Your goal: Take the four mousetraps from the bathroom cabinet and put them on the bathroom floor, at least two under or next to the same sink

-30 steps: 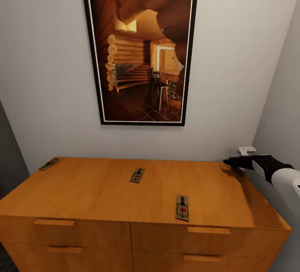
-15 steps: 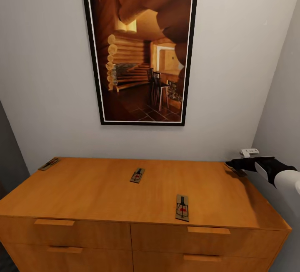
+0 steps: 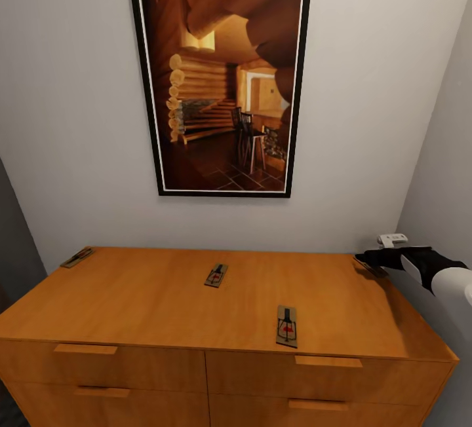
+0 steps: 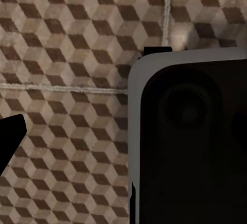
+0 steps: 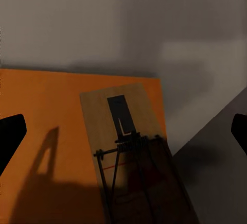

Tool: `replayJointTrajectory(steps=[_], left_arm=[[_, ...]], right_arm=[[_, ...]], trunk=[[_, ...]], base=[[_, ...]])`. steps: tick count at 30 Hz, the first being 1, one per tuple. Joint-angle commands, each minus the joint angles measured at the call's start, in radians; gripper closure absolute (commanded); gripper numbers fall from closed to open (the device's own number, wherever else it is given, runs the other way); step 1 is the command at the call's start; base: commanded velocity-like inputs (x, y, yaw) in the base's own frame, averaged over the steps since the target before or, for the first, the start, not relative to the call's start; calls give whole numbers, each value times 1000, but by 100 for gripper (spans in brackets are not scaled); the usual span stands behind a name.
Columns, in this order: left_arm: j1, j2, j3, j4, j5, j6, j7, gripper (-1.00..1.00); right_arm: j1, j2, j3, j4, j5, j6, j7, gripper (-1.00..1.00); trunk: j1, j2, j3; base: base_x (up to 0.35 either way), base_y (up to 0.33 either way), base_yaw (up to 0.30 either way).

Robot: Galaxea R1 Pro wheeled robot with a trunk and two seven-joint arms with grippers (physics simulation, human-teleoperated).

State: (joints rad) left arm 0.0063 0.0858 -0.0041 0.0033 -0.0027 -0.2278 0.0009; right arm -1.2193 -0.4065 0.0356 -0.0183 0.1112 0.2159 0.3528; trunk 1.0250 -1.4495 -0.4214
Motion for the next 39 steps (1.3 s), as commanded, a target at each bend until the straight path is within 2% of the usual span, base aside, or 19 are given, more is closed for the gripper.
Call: replayJointTrajectory(steps=[1, 39], left_arm=[[0, 0, 0, 1, 0, -4, 0, -100], [0, 0, -1, 1, 0, -4, -1, -100]], right_arm=[[0, 0, 3, -2, 8, 4, 5, -100], [40, -1, 2, 0, 8, 4, 3, -100]], trunk=[[0, -1, -1], [0, -1, -1]], base=[[0, 0, 0], [0, 0, 0]])
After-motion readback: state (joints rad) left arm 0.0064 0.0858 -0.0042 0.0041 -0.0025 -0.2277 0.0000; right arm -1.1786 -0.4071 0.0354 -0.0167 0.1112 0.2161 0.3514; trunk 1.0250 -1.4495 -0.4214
